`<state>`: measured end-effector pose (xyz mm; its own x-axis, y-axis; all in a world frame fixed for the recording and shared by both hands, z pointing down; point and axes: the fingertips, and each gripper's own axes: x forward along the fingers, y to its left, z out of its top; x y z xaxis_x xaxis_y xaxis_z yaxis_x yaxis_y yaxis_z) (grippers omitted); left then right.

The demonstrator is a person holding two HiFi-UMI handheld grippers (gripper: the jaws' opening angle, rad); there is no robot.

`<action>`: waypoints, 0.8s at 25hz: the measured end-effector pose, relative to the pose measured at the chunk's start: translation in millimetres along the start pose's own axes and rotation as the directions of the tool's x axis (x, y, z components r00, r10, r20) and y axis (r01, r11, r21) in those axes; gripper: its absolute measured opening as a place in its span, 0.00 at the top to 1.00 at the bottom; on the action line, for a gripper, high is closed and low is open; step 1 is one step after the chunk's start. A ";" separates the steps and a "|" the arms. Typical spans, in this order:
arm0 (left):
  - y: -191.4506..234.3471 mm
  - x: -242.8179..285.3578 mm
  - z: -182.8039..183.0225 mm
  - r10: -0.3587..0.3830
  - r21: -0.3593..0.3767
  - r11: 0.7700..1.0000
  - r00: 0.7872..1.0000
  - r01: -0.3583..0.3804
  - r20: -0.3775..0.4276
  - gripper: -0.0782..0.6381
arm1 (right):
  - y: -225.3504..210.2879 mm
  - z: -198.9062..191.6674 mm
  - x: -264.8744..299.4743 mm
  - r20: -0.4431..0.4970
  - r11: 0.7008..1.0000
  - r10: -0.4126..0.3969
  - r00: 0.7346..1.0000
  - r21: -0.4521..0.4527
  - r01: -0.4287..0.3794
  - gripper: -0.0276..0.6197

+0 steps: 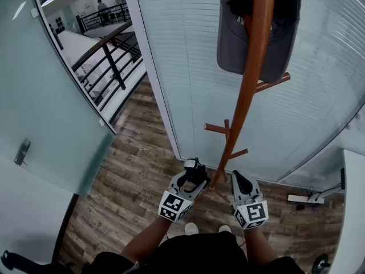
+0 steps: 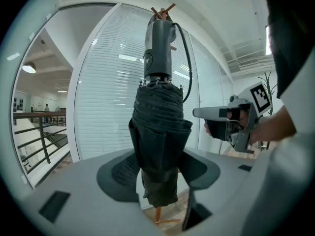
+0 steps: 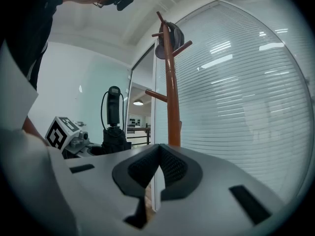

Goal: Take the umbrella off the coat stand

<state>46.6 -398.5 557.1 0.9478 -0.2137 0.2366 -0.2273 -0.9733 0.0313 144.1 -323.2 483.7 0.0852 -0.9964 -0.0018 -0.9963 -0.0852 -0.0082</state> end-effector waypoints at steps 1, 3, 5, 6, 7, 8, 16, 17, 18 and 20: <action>-2.4 1.1 -0.4 -0.006 0.000 1.000 1.000 0.006 -0.001 0.54 | 0.0 -0.5 -0.9 -0.005 1.000 -0.002 1.000 -0.012 0.001 0.95; -6.4 2.7 -0.5 -0.019 -0.002 1.000 1.000 0.019 -0.002 0.54 | -0.4 -3.8 -2.9 -0.014 1.000 -0.007 1.000 -0.028 0.007 0.95; -8.5 3.3 0.4 -0.026 -0.002 1.000 1.000 0.026 0.000 0.54 | -1.2 -5.6 -4.0 -0.016 1.000 -0.013 1.000 -0.029 0.012 0.95; -9.0 3.5 1.1 -0.027 -0.001 1.000 1.000 0.027 0.001 0.54 | -1.5 -5.4 -4.2 -0.014 0.999 -0.016 1.000 -0.028 0.015 0.95; -9.2 3.7 1.9 -0.028 0.001 1.000 1.000 0.028 0.001 0.54 | -1.7 -4.9 -4.3 -0.013 0.999 -0.018 1.000 -0.028 0.018 0.95; -9.3 4.0 2.7 -0.029 0.002 1.000 1.000 0.029 0.002 0.54 | -1.9 -4.6 -4.3 -0.012 0.999 -0.020 1.000 -0.028 0.020 0.95; -11.3 6.2 8.0 -0.033 -0.006 0.999 0.999 0.033 0.014 0.54 | -2.0 -3.6 -7.1 -0.016 0.999 -0.022 1.000 -0.041 0.022 0.95; -11.6 6.6 7.8 -0.034 -0.005 0.999 0.999 0.034 0.013 0.54 | -1.5 -3.0 -7.0 -0.017 0.999 -0.021 1.000 -0.045 0.020 0.95; -11.9 6.7 7.6 -0.034 -0.005 0.999 0.999 0.034 0.012 0.54 | -0.7 -2.8 -6.8 -0.017 0.999 -0.018 1.000 -0.047 0.017 0.95; -12.3 6.5 7.0 -0.034 -0.006 0.999 0.999 0.034 0.012 0.54 | 1.0 -5.6 -6.5 -0.021 0.999 -0.013 1.000 -0.046 0.012 0.95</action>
<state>57.1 -388.5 551.5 0.9578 -0.1811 0.2234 -0.1959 -0.9796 0.0455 142.5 -316.8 489.3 0.0976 -0.9950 0.0188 -0.9946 -0.0968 0.0379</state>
